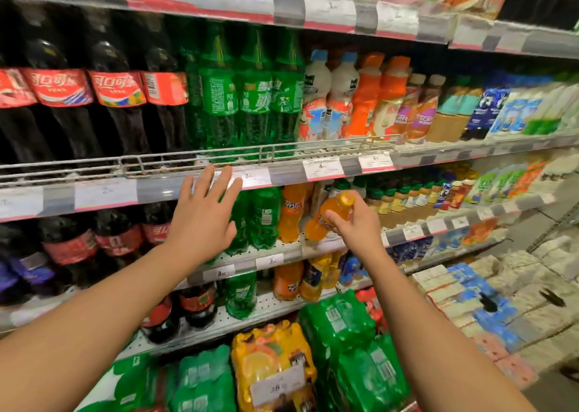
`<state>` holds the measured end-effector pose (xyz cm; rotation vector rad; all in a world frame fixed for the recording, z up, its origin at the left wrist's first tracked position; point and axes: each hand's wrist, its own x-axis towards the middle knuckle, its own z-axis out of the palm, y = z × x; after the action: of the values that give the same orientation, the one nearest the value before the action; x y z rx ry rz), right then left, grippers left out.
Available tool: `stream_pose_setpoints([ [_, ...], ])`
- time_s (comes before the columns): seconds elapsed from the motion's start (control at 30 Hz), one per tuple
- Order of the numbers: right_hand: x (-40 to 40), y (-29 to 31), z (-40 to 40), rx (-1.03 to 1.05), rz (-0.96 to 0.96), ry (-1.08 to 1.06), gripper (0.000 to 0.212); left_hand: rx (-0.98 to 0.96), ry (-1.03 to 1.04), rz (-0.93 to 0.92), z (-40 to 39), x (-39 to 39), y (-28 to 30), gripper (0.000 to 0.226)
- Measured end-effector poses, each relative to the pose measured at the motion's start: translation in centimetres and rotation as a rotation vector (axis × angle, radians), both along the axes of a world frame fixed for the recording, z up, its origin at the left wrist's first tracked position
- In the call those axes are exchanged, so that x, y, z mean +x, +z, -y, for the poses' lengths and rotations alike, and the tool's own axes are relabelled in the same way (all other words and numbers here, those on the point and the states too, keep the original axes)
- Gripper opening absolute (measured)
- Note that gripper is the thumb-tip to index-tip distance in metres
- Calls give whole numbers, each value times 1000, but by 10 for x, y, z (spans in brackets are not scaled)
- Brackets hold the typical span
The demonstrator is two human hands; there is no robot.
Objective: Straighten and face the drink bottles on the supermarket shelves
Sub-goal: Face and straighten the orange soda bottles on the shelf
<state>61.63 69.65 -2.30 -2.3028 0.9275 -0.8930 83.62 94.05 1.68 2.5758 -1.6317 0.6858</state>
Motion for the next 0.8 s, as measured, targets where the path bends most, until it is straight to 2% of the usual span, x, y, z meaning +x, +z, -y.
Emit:
stream_pose_setpoints([
  [0.17, 15, -9, 22, 27, -35, 34, 39, -7, 6, 31, 0, -1, -4, 91],
  [0.37, 34, -11, 40, 41, -145, 63, 36, -16, 24, 44, 3, -1, -8, 91],
  [0.4, 37, -10, 43, 45, -163, 58, 39, -18, 27, 49, 3, -1, -8, 91],
  [0.5, 49, -8, 52, 80, -215, 24, 72, -20, 33, 54, 3, -2, -8, 90],
  [0.57, 57, -9, 59, 87, -253, -4, 80, -18, 35, 58, 4, -3, -8, 88],
  [0.63, 67, -8, 64, 101, -291, -22, 72, -8, 42, 64, 3, -4, -7, 87],
  [0.73, 79, -3, 69, 72, -322, -34, 43, 0, 51, 72, 2, -6, -6, 85],
  [0.8, 85, -1, 73, 70, -334, -38, 33, 5, 57, 71, 3, -6, -6, 84],
])
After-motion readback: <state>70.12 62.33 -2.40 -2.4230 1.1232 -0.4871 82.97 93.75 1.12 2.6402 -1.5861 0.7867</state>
